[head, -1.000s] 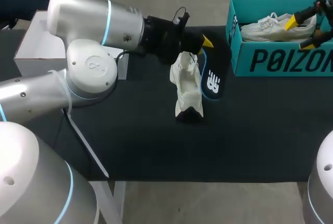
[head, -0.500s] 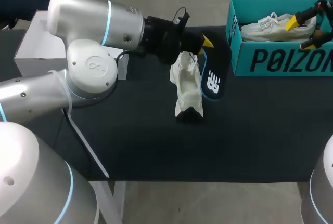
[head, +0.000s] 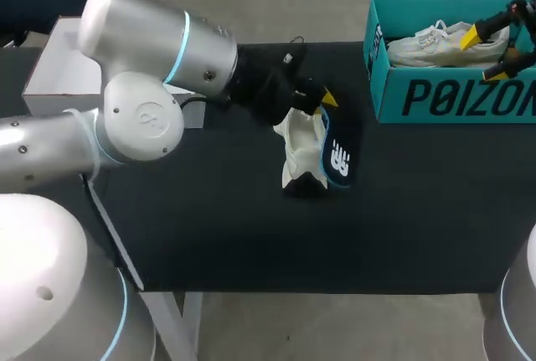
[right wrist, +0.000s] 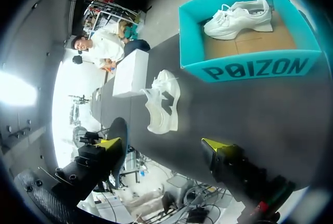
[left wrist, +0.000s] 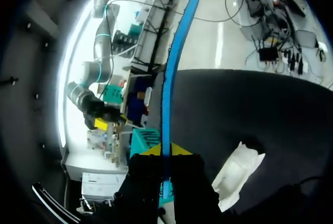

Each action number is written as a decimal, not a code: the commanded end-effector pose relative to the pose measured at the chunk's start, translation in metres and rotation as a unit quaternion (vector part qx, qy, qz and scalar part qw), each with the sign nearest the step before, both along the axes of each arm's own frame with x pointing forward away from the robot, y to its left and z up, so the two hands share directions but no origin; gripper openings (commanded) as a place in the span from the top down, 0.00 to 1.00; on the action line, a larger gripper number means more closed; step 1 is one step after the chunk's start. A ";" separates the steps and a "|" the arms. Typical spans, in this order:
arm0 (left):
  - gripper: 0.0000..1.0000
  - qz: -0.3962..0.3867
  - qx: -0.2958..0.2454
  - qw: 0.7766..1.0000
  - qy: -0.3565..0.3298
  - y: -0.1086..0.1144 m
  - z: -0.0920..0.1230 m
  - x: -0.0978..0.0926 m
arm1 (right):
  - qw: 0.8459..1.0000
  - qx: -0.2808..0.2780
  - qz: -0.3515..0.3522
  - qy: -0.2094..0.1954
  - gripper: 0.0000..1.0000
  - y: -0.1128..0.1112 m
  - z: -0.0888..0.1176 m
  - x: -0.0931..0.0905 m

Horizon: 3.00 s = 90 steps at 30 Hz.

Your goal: Take the shoe out of the shoebox, open the shoe tongue, remove and reinsert the insole, then place the shoe into the shoebox

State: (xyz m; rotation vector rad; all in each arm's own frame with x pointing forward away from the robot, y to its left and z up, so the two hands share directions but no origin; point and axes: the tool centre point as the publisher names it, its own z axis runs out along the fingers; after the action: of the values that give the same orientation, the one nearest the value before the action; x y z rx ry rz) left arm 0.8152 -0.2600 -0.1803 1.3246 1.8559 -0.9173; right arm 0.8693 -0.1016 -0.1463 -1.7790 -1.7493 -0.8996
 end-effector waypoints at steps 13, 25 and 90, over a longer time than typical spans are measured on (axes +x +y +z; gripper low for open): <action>1.00 0.081 0.080 0.988 0.100 0.073 -0.038 -0.045 | 1.000 -0.001 0.000 0.001 0.00 0.000 0.000 0.000; 1.00 0.082 0.082 0.984 0.135 0.072 -0.064 -0.028 | 1.000 -0.001 0.000 0.001 0.00 0.000 0.000 0.000; 1.00 0.027 0.077 0.965 0.249 0.036 -0.134 0.076 | 1.000 -0.001 0.000 0.001 0.00 0.000 0.000 0.000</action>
State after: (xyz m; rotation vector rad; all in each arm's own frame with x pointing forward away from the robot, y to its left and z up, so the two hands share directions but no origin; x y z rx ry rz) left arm 0.8878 -0.2193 -0.3115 1.1930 2.3666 -1.1854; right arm 0.8693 -0.1018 -0.1461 -1.7793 -1.7494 -0.8995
